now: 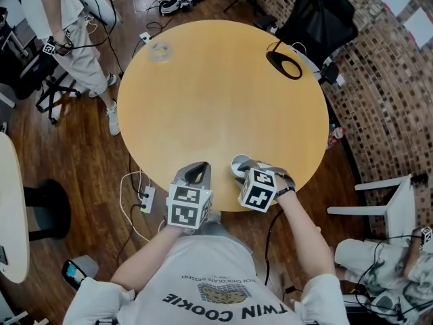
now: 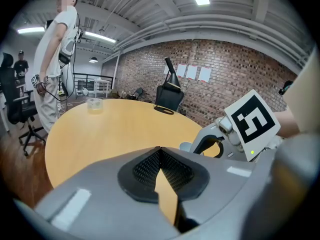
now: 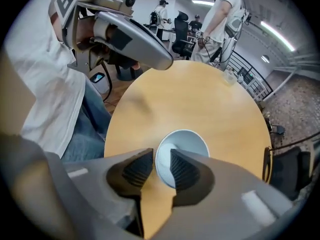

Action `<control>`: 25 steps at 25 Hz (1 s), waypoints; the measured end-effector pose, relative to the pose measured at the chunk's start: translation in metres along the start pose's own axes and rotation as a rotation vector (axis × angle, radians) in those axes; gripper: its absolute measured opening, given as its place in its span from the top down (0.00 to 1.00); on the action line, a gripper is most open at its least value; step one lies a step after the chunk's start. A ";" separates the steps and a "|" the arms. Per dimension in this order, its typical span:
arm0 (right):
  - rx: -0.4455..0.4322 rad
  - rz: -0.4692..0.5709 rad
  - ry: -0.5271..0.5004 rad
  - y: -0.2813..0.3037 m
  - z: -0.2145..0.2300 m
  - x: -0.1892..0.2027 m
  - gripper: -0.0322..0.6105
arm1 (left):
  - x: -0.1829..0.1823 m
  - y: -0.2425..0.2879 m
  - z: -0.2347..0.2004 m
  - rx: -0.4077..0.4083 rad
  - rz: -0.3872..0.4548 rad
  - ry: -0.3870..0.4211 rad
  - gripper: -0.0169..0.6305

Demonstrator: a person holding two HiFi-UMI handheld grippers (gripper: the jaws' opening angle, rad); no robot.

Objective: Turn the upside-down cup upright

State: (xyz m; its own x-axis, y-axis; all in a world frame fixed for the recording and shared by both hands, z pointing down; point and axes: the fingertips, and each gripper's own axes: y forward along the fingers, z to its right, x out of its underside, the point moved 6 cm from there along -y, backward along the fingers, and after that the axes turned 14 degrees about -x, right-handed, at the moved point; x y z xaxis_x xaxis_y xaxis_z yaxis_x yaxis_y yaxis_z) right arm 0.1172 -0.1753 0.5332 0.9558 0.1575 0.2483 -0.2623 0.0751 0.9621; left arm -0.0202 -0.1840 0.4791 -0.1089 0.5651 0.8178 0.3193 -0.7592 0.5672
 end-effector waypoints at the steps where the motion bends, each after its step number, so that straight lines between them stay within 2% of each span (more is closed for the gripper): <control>1: -0.002 0.000 0.006 0.001 0.000 0.000 0.79 | 0.000 0.000 -0.001 0.001 0.001 0.000 0.96; 7: 0.052 0.044 0.057 -0.007 0.002 -0.005 0.78 | 0.000 -0.004 -0.006 0.011 0.014 0.002 0.96; 12: 0.133 0.185 0.160 -0.039 -0.004 -0.021 0.78 | 0.002 -0.013 -0.006 0.038 0.024 0.004 0.96; 20: 0.267 0.279 0.277 -0.060 -0.036 -0.031 0.78 | 0.011 -0.040 0.000 0.114 0.042 0.024 0.96; 25: 0.345 0.400 0.353 -0.070 -0.069 -0.035 0.78 | 0.017 -0.062 0.011 0.129 0.055 0.042 0.96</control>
State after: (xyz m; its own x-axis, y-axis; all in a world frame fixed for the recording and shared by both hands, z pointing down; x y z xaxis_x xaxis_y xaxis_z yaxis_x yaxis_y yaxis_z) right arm 0.0927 -0.1181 0.4490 0.6756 0.4275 0.6007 -0.4761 -0.3692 0.7982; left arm -0.0314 -0.1235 0.4567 -0.1266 0.5078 0.8521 0.4441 -0.7391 0.5064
